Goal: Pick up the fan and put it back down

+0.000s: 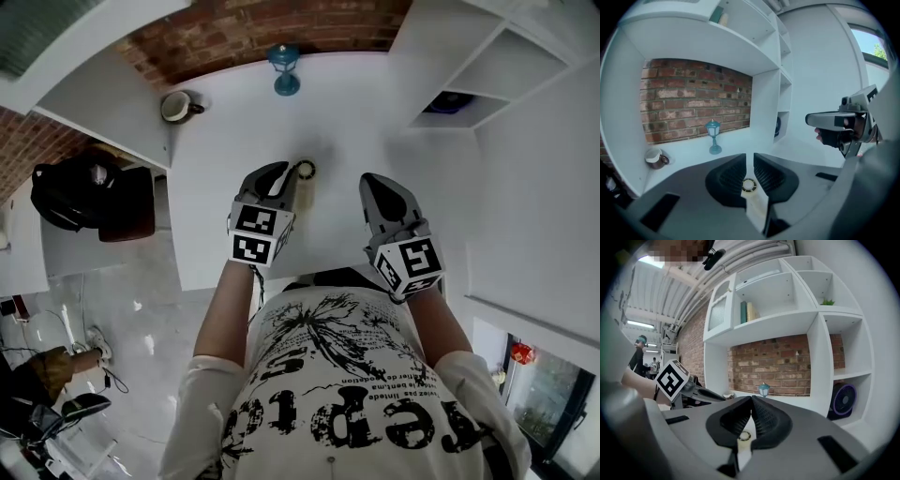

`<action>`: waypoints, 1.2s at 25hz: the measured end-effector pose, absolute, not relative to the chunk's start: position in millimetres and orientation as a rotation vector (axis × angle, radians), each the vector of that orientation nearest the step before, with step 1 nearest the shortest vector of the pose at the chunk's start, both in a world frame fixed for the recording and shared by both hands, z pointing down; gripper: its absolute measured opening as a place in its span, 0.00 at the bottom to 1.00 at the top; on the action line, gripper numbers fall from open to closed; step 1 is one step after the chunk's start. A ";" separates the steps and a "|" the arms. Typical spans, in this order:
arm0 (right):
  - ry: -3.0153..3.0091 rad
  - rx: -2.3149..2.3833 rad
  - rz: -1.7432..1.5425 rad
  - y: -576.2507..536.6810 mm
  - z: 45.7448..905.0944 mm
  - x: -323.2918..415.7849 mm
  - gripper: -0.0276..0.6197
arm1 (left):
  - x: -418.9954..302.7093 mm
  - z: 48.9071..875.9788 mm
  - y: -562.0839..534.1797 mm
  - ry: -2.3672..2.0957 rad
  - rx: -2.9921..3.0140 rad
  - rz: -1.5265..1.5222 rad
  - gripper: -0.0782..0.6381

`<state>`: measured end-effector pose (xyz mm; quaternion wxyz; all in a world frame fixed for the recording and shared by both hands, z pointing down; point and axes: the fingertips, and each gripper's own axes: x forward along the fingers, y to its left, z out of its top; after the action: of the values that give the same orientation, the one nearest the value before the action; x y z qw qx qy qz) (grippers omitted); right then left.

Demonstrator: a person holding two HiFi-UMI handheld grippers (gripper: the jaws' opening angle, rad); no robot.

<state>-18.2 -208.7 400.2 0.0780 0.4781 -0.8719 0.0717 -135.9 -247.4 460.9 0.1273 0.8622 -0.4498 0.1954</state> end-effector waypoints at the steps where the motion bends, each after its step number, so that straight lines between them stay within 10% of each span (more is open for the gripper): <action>1: -2.616 1.429 0.196 -203.7 395.3 -21.4 0.07 | -138.4 452.3 -242.7 -1.313 2.524 0.547 0.19; 30: -2.695 1.395 -0.059 -173.2 337.9 -40.7 0.06 | -179.3 317.3 -166.4 -1.448 2.782 0.150 0.13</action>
<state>-40.7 -173.2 337.9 0.0531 0.4589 -0.8867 -0.0195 -179.3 -166.4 317.3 0.0012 0.8861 -0.4611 0.0477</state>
